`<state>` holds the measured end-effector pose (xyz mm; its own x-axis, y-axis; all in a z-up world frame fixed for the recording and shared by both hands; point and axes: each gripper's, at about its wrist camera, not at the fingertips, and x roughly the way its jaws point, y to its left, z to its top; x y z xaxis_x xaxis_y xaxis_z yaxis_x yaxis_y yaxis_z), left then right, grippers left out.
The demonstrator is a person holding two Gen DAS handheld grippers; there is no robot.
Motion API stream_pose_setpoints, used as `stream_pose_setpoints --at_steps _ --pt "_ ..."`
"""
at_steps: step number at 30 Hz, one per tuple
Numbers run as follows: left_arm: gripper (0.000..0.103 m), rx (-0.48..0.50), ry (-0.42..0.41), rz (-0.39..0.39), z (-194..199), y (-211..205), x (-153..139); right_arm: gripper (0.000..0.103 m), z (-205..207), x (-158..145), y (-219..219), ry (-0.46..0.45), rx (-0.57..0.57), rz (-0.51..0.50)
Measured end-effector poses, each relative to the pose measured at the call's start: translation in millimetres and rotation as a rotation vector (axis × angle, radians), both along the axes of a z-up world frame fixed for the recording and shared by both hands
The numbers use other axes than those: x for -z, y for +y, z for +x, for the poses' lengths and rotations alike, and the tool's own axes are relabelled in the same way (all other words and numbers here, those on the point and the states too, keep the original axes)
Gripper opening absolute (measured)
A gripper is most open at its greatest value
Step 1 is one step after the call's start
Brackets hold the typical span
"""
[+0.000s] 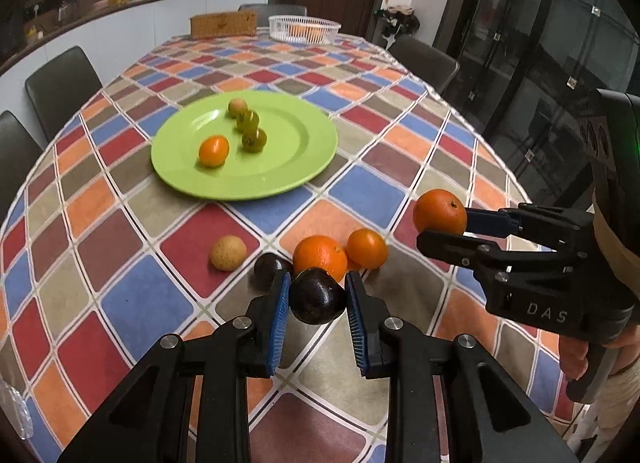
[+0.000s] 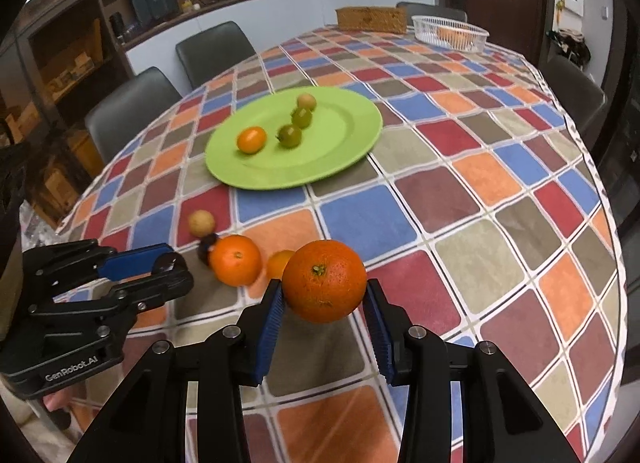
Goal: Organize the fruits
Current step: 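Grasp a dark purple plum with the left tool while the right tool grasps a large orange, then carry the plum and orange onto the green plate and open both tools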
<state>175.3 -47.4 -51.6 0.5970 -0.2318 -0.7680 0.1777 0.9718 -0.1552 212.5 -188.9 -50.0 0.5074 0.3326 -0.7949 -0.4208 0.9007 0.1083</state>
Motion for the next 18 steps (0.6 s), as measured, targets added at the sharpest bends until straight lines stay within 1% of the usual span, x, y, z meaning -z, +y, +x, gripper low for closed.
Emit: stream_pose_setpoints --at_steps 7,18 --pt "0.028 0.0 -0.07 -0.001 -10 8 -24 0.041 -11 -24 8 -0.053 -0.009 0.021" --pt "0.028 -0.02 -0.163 0.005 -5 30 -55 0.041 -6 -51 27 -0.111 -0.006 0.058"
